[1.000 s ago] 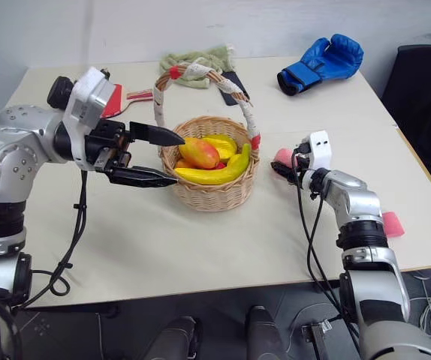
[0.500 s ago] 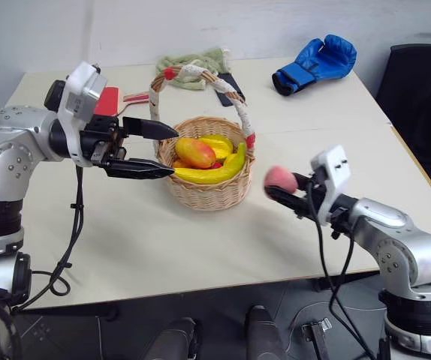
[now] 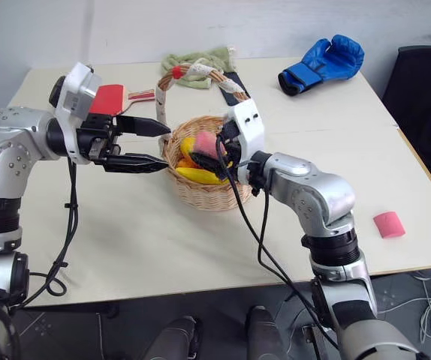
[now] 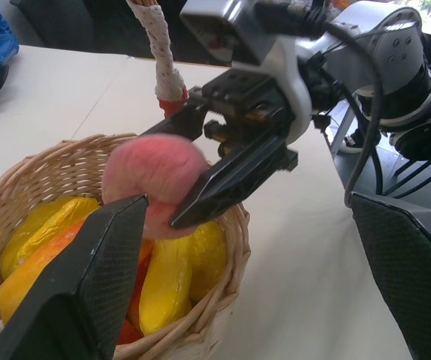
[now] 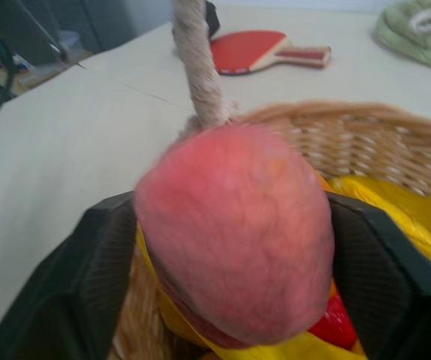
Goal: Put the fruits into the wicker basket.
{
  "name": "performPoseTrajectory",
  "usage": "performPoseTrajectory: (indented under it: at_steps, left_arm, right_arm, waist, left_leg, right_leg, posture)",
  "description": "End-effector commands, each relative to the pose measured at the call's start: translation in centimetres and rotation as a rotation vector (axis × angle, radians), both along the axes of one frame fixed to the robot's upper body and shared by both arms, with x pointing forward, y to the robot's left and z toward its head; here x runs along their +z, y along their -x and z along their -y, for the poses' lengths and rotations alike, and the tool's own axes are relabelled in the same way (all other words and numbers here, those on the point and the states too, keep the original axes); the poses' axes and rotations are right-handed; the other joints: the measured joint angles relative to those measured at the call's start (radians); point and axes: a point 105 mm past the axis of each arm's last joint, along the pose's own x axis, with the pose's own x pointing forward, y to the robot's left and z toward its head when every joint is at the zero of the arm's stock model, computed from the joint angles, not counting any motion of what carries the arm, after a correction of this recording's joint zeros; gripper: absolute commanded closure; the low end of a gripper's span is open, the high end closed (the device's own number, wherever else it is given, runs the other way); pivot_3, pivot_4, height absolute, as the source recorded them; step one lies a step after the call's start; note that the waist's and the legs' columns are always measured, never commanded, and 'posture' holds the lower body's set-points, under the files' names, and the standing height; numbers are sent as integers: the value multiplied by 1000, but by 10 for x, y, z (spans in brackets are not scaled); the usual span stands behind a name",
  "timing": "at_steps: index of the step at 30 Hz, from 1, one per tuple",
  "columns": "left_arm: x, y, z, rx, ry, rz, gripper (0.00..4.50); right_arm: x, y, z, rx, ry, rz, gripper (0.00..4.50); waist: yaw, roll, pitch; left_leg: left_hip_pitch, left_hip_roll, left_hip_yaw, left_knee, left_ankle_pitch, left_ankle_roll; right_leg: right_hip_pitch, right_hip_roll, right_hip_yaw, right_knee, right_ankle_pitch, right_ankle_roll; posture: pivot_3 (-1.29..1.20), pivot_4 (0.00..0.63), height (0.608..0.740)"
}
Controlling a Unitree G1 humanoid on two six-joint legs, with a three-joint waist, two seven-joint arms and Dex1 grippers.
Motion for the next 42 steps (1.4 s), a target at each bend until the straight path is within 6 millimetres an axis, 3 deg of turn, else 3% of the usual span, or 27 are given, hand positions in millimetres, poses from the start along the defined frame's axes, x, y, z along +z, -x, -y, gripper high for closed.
performPoseTrajectory:
  at_steps: [1,6,10,15,25,29,38,39,42]
  left_arm:
    - [12,6,-4,4,11,58,0]
    - [11,5,-3,1,18,48,0]
    - [10,3,2,-16,21,44,0]
    - [12,3,11,-53,29,52,0]
    - [20,7,15,-74,28,75,0]
    - [21,6,14,-65,35,81,0]
    - [21,4,15,-45,53,83,0]
    - [21,3,16,-46,56,83,0]
    - [21,2,19,-51,65,82,0]
  right_arm:
    - [25,25,-2,80,-72,79,11]
    - [37,61,18,113,-105,123,11]
    - [32,74,45,18,-70,133,11]
    - [33,52,74,-219,-82,147,11]
    - [20,0,77,-339,-101,144,11]
    - [16,-5,73,-310,-120,142,967]
    - [21,2,70,-266,-149,186,4064]
    - [24,4,78,-287,-154,198,4287]
    - [32,9,105,-378,-153,242,4308]
  waist:
    - [-1,0,0]
    - [0,0,0]
    - [3,0,0]
    - [2,0,0]
    - [0,0,0]
    - [0,0,0]
    - [0,0,0]
    - [0,0,0]
    - [3,0,0]
  left_leg:
    - [0,1,0,0,0,0]
    - [0,2,1,0,0,0]
    - [1,1,1,1,0,0]
    - [2,1,3,1,0,0]
    - [2,1,6,0,0,1]
    - [2,1,6,0,0,1]
    - [2,2,6,0,0,1]
    - [2,2,6,0,0,1]
    - [2,1,6,0,0,1]
  right_leg:
    - [0,0,0,0,0,0]
    - [-1,1,0,1,0,0]
    - [0,0,0,1,0,0]
    - [1,0,1,2,0,0]
    - [0,1,3,2,0,0]
    - [0,1,3,1,0,0]
    - [0,1,3,2,0,0]
    - [0,1,3,1,0,0]
    - [0,1,3,1,0,0]
  posture:
    - [0,150,740]
    - [0,150,740]
    - [0,150,740]
    - [0,150,740]
    - [0,150,740]
    - [0,150,740]
    - [0,150,740]
    - [0,150,740]
    - [0,150,740]
